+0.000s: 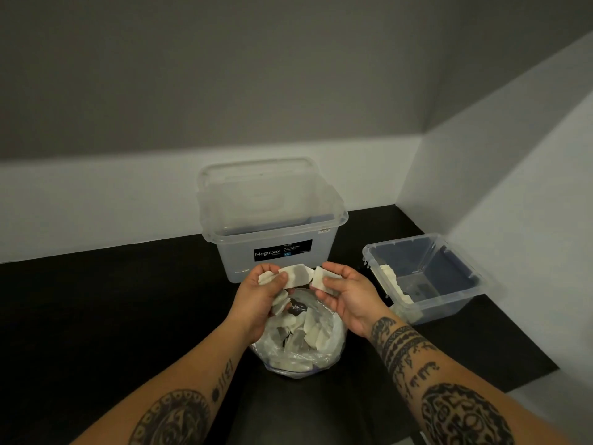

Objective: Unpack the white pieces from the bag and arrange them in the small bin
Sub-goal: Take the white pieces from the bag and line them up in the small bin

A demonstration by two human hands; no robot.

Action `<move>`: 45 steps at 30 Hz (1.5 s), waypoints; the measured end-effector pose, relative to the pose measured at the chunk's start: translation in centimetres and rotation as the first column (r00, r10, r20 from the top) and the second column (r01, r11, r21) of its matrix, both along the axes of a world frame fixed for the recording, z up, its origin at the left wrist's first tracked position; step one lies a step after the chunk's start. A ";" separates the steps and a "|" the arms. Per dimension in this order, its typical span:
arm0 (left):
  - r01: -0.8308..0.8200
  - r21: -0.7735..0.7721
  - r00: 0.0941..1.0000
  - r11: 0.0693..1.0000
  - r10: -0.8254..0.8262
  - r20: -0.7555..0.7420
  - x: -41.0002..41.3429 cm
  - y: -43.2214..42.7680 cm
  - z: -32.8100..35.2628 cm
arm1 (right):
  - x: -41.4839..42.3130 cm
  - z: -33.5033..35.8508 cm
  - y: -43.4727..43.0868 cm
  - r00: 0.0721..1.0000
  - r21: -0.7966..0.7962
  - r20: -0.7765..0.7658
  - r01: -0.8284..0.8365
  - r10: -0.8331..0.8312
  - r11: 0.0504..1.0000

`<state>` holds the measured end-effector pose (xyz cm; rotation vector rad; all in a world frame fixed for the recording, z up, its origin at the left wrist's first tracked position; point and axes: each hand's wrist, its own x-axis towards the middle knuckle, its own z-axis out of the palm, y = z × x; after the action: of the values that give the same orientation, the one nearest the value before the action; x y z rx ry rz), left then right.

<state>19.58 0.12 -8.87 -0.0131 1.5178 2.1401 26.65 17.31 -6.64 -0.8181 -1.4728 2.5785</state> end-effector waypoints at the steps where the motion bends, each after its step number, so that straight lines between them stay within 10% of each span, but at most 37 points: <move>1: -0.010 -0.004 1.000 1.000 0.010 -0.005 -0.1 -0.1 0.1 | 0.0 0.1 0.1 1.000 0.029 0.019 0.009 -0.010 1.000; 11: -0.063 -0.126 0.992 0.990 0.048 -0.118 -0.5 0.0 0.0 | -1.0 -0.2 -1.1 0.983 0.458 0.129 -0.179 0.134 0.871; 20: -0.074 -0.056 0.997 0.996 0.072 -0.029 -1.1 -0.2 -0.7 | -1.5 -0.3 -2.0 0.997 0.490 0.058 -0.074 0.053 0.869; 28: -0.039 -0.070 0.981 0.997 0.051 0.189 -1.8 -0.7 -0.8 | -1.8 3.5 0.3 0.905 0.790 0.142 -0.348 0.402 0.505; 32: 0.087 -0.068 0.969 0.994 -0.069 0.237 -1.6 -0.3 -0.9 | -2.7 4.9 0.2 0.817 0.893 0.351 -0.439 0.457 0.100; 36: 0.256 -0.121 0.958 0.959 -0.235 0.166 -1.5 0.1 -1.0 | -3.3 4.7 -0.8 0.793 0.888 0.442 -0.451 0.419 -0.084; 40: 0.393 -0.080 0.917 0.916 -0.383 0.110 -1.0 0.1 -0.4 | -3.4 3.7 -1.3 0.836 0.897 0.388 -0.439 0.388 0.049; 45: 0.356 -0.027 0.932 0.934 -0.354 0.077 -0.7 -0.1 0.0 | -3.5 2.8 -1.0 0.913 0.666 0.238 -0.402 0.331 0.629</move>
<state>18.92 -0.02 -8.90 0.1588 1.4004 1.8029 23.12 16.33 -3.86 -0.5550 -2.6335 1.8556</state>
